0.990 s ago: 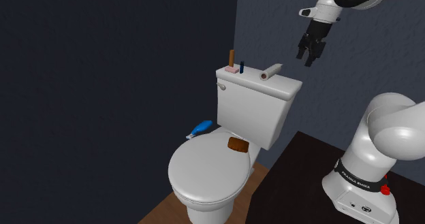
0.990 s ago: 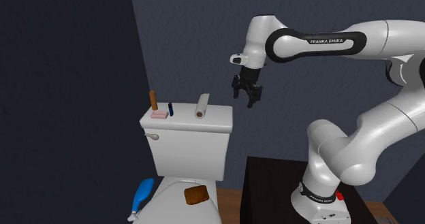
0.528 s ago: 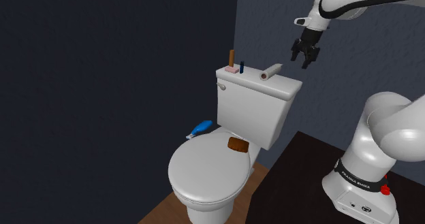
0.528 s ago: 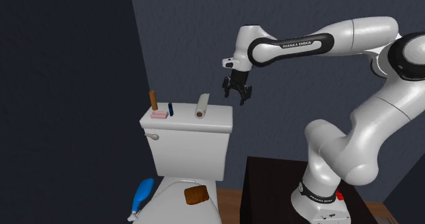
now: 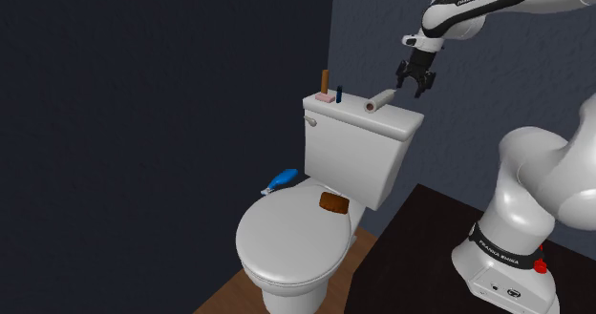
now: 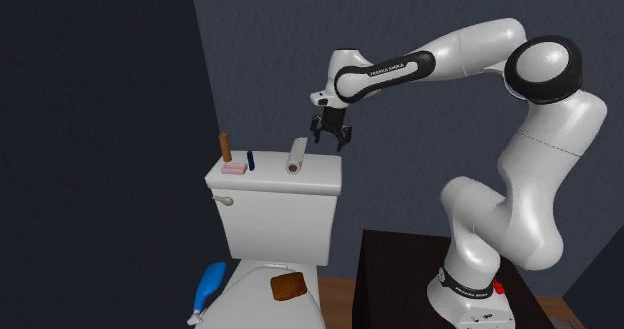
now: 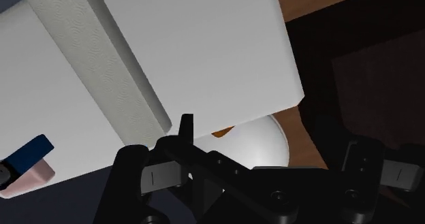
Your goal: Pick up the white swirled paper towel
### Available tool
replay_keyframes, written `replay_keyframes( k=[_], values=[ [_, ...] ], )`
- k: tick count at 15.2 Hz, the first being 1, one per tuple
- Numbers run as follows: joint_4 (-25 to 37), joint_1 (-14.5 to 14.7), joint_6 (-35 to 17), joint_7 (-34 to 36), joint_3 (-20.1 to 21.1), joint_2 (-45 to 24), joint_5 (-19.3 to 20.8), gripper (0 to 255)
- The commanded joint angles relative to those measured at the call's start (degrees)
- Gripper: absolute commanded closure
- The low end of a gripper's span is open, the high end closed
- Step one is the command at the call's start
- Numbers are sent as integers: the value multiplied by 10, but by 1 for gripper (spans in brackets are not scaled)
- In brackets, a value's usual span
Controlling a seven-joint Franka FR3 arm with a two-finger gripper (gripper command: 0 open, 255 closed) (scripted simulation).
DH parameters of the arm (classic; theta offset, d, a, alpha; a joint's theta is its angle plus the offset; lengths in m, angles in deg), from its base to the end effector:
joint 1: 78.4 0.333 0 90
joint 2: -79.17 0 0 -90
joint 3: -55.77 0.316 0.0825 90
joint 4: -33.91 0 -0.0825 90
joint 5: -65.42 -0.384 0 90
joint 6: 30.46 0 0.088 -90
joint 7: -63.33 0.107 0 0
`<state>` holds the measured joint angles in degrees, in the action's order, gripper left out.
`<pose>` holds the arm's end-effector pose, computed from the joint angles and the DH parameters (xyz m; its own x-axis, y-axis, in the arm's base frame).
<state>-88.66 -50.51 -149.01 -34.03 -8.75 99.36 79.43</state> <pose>0.3868 -0.3444 0.4711 0.3778 0.9227 0.0771 0.9156 -0.3847 0.1168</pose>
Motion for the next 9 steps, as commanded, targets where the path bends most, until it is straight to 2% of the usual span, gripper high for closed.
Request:
replay_keyframes(
  k=[1, 2, 3, 4, 5, 6, 9],
  values=[
    [38, 73, -14, -82, -86, -58, -49, 0],
    [57, 135, -22, -132, -160, -99, -91, 0],
    [77, 279, -26, -181, -314, -134, -132, 0],
    [100, 378, -25, -166, -397, -91, -83, 0],
    [123, 433, -22, -157, -439, -52, -42, 0],
    [149, 459, -14, -141, -447, -4, 11, 0],
    [228, 561, 6, -153, -510, 80, 85, 0]
  ],
)
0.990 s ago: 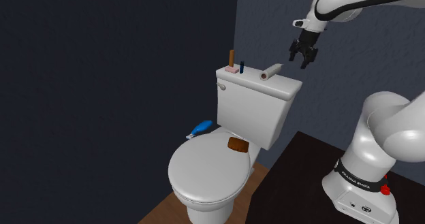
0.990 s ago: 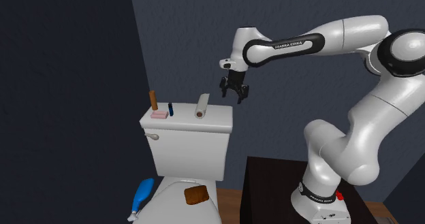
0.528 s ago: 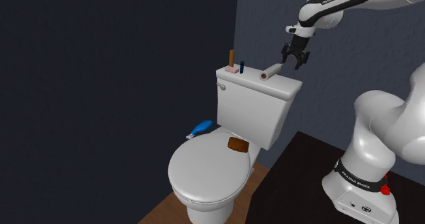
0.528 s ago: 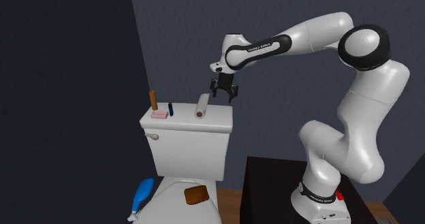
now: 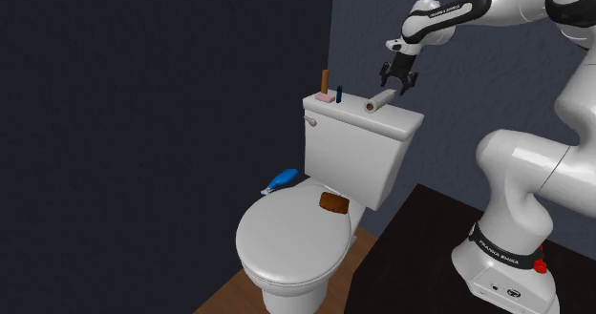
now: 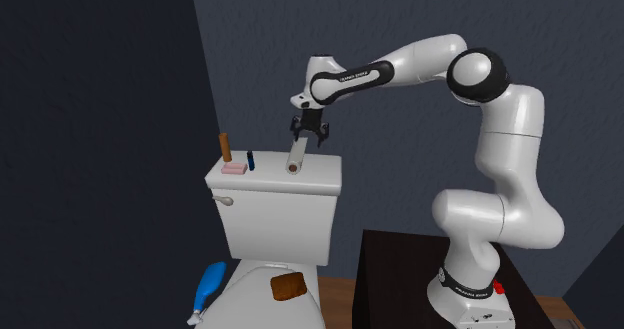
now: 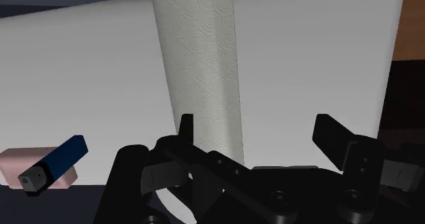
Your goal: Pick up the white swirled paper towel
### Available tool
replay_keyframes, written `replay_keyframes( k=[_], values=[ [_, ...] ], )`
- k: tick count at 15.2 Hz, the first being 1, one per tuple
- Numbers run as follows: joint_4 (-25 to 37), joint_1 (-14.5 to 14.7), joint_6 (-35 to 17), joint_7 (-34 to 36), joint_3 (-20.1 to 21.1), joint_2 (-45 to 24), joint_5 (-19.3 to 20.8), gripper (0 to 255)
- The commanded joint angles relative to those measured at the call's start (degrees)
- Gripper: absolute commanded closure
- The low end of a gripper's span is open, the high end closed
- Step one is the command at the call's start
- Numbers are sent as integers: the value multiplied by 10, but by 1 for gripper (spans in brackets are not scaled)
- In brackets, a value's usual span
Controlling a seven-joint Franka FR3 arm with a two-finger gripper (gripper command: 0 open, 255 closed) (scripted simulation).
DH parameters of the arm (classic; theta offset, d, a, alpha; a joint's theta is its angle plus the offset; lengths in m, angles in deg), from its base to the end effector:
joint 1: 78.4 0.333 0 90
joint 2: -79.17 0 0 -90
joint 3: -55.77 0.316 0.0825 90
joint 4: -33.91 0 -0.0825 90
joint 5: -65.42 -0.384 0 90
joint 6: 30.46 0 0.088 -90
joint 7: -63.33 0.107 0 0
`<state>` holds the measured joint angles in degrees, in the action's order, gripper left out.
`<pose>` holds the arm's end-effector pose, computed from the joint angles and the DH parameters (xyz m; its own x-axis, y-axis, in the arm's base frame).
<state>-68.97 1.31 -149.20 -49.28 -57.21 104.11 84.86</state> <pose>0.4701 -0.4127 0.4422 0.0938 0.9952 0.0283 0.9838 -0.0970 0.1508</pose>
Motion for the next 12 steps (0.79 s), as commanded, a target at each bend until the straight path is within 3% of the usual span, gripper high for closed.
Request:
replay_keyframes(
  k=[1, 3, 12],
  values=[
    [59, 71, 16, -9, -41, 58, 51, 0],
    [116, 123, 32, -30, -67, 103, 83, 0],
    [85, 129, -12, -19, -86, 123, 104, 0]
  ],
)
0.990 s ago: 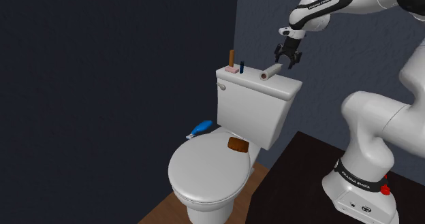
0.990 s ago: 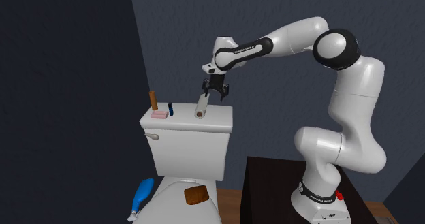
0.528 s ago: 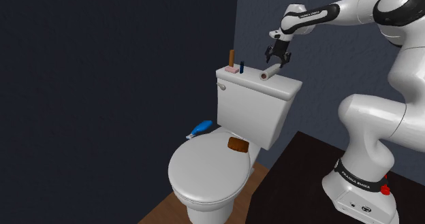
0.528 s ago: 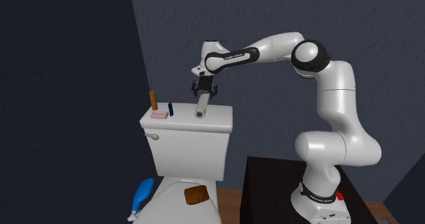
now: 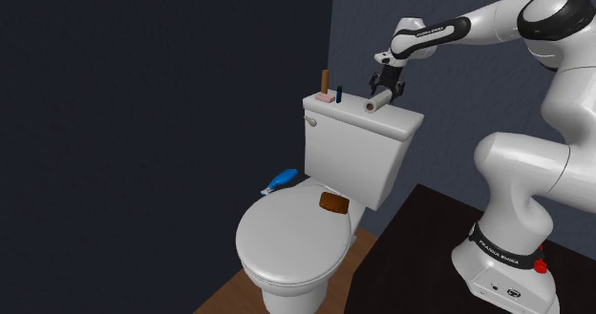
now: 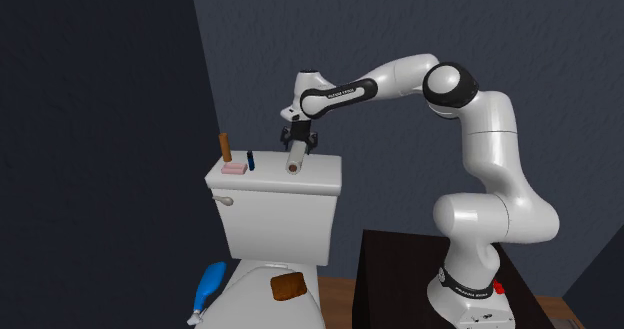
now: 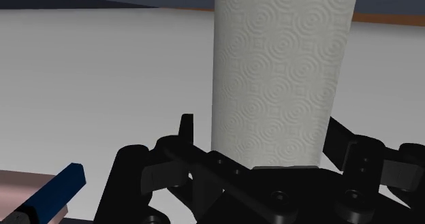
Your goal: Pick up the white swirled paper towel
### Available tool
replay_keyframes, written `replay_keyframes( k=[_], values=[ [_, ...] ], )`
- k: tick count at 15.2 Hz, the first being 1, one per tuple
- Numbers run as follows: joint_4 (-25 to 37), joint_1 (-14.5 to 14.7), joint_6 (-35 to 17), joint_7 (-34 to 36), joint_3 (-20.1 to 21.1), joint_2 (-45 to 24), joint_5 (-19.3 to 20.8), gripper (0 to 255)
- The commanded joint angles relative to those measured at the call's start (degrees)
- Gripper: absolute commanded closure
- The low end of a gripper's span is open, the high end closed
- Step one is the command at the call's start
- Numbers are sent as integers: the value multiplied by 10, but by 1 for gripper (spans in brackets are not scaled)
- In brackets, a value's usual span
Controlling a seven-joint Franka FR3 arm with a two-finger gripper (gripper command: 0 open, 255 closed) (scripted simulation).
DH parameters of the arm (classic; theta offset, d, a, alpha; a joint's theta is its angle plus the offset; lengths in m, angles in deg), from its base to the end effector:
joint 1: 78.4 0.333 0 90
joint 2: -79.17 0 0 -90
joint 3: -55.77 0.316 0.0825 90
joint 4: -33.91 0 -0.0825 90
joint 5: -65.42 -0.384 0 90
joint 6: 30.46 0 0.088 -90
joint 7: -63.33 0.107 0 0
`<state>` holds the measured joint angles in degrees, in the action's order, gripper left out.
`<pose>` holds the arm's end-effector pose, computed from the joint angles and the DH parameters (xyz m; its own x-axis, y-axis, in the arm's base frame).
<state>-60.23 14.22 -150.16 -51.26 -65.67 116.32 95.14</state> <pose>0.5174 -0.4342 0.3860 -0.0335 0.9994 0.0022 0.9881 0.0328 0.1505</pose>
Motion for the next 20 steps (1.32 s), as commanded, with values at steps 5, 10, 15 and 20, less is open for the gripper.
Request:
replay_keyframes(
  k=[5, 10, 15, 20],
  values=[
    [-3, 0, -3, 0, -1, 1, 1, 255],
    [-3, 0, -3, 0, -1, 1, 1, 255],
    [13, -4, 20, -5, 9, -10, -10, 255],
    [36, -6, 51, -12, 20, -22, -23, 255]
  ],
)
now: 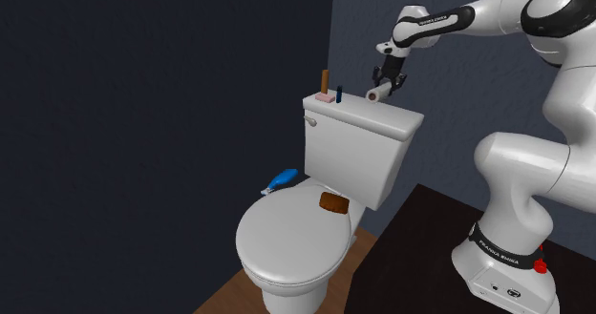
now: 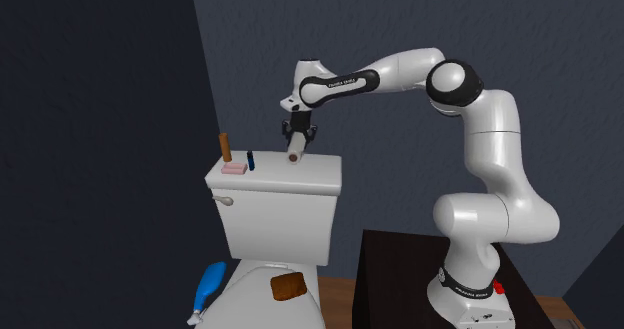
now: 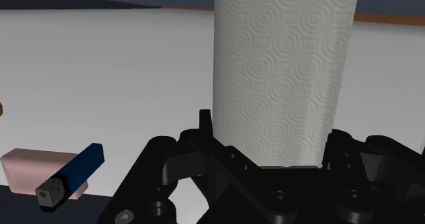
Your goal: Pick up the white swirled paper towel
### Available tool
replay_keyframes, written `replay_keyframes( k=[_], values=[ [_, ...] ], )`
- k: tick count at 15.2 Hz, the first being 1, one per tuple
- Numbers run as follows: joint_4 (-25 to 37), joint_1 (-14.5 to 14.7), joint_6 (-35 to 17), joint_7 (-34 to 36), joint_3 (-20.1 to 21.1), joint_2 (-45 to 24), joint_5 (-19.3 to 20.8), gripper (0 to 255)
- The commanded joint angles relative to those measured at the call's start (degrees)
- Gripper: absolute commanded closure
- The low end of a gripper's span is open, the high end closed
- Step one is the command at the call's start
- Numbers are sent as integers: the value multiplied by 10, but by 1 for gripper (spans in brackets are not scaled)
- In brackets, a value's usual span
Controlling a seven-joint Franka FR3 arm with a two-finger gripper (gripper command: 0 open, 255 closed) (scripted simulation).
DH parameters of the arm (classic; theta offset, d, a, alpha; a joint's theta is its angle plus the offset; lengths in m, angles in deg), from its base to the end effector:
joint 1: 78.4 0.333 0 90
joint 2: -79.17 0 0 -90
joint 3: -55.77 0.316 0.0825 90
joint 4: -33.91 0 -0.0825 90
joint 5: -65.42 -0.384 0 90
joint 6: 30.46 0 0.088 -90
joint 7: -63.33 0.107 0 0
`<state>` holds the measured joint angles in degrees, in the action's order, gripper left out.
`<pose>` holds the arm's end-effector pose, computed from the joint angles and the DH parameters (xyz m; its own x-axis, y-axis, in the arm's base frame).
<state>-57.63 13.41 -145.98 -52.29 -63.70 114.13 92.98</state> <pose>0.5165 -0.4329 0.4251 -0.0340 0.9994 0.0017 0.9880 0.0333 0.1508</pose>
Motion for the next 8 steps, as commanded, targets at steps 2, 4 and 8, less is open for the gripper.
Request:
replay_keyframes(
  k=[2, 4, 8],
  values=[
    [20, 2, 21, -4, 5, -5, -7, 255],
    [30, 3, 34, -7, 8, -9, -11, 255],
    [43, 4, 48, -9, 11, -12, -15, 255]
  ],
)
